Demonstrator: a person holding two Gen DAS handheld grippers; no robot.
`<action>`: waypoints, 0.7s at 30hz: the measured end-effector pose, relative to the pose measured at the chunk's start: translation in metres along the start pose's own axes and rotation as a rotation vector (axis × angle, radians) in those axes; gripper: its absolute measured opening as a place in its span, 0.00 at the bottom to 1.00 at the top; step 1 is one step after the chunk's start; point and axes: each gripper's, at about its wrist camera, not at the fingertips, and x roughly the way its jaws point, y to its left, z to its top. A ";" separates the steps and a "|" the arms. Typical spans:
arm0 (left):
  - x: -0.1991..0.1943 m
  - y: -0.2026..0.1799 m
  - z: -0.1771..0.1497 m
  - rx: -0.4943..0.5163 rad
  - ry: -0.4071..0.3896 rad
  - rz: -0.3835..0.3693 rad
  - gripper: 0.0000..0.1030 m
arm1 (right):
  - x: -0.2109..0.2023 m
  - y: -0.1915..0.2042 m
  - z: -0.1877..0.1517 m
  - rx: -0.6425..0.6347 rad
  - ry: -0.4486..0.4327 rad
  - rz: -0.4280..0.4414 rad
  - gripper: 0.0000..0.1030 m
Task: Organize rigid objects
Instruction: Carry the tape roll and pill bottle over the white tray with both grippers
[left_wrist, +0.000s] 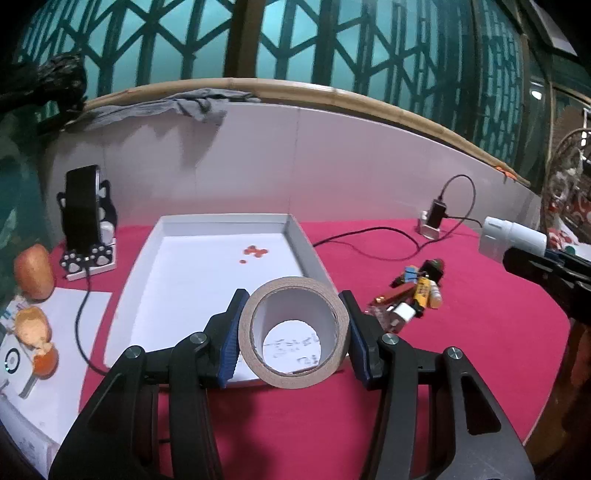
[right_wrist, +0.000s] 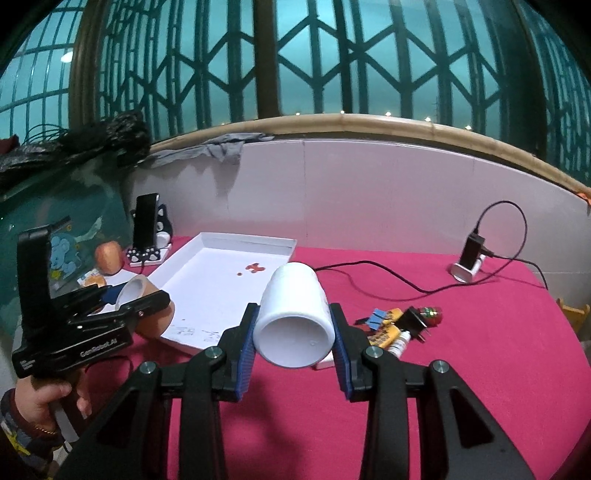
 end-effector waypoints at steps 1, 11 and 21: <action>0.000 0.003 0.000 -0.001 -0.003 0.012 0.47 | 0.001 0.003 0.001 -0.007 0.002 0.005 0.35; -0.006 0.031 0.001 -0.052 -0.019 0.068 0.47 | 0.016 0.028 0.015 -0.057 0.024 0.052 0.35; -0.006 0.051 0.002 -0.082 -0.020 0.098 0.47 | 0.037 0.047 0.025 -0.097 0.062 0.086 0.35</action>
